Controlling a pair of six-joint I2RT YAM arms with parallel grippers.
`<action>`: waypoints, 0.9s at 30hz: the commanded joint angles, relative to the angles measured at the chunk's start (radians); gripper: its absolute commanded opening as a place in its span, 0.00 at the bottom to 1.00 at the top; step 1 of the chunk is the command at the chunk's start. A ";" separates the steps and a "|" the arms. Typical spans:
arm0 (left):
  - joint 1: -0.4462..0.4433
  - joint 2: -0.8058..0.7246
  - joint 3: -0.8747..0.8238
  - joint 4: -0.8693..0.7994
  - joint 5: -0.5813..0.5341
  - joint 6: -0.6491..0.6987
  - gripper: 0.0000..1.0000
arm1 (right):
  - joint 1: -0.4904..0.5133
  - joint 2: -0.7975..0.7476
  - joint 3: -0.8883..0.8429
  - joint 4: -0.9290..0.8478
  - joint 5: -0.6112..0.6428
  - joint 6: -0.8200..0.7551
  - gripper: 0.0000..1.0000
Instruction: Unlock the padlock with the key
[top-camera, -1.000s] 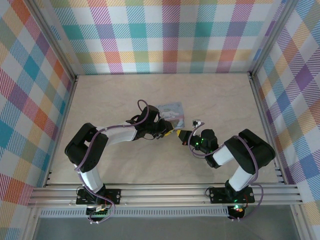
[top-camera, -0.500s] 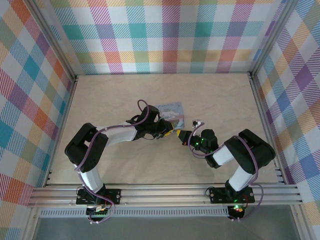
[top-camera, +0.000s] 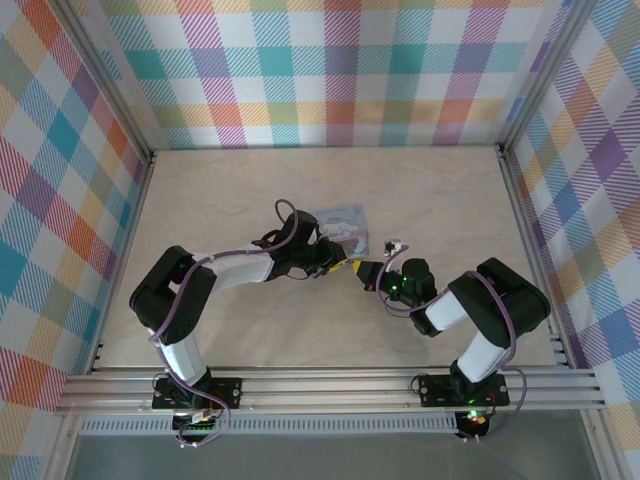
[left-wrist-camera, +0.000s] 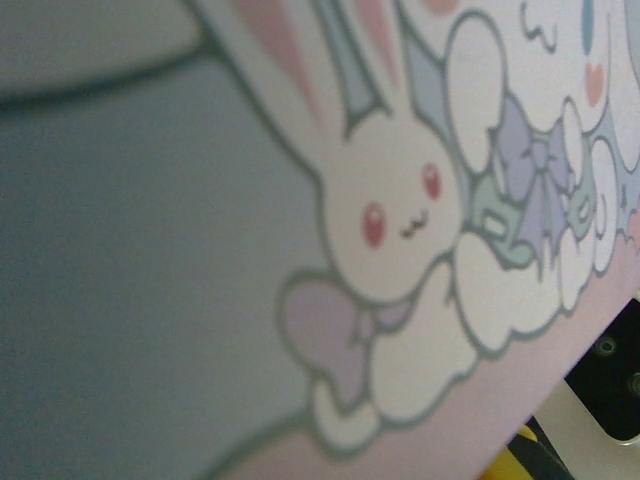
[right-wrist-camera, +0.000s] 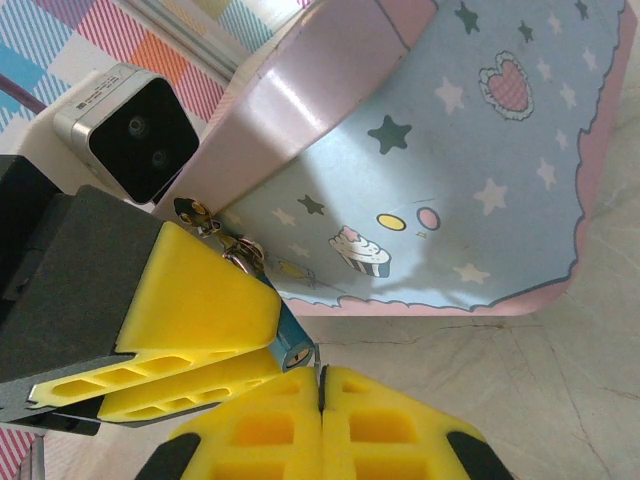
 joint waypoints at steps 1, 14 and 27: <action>0.005 -0.003 0.022 0.021 -0.006 -0.018 0.21 | 0.006 -0.019 -0.006 0.017 -0.037 -0.017 0.00; 0.005 -0.005 0.024 0.018 -0.009 -0.017 0.21 | 0.006 -0.044 -0.015 -0.025 -0.027 -0.028 0.00; 0.005 -0.004 0.024 0.019 -0.005 -0.017 0.21 | 0.007 -0.019 0.000 -0.010 -0.014 -0.016 0.00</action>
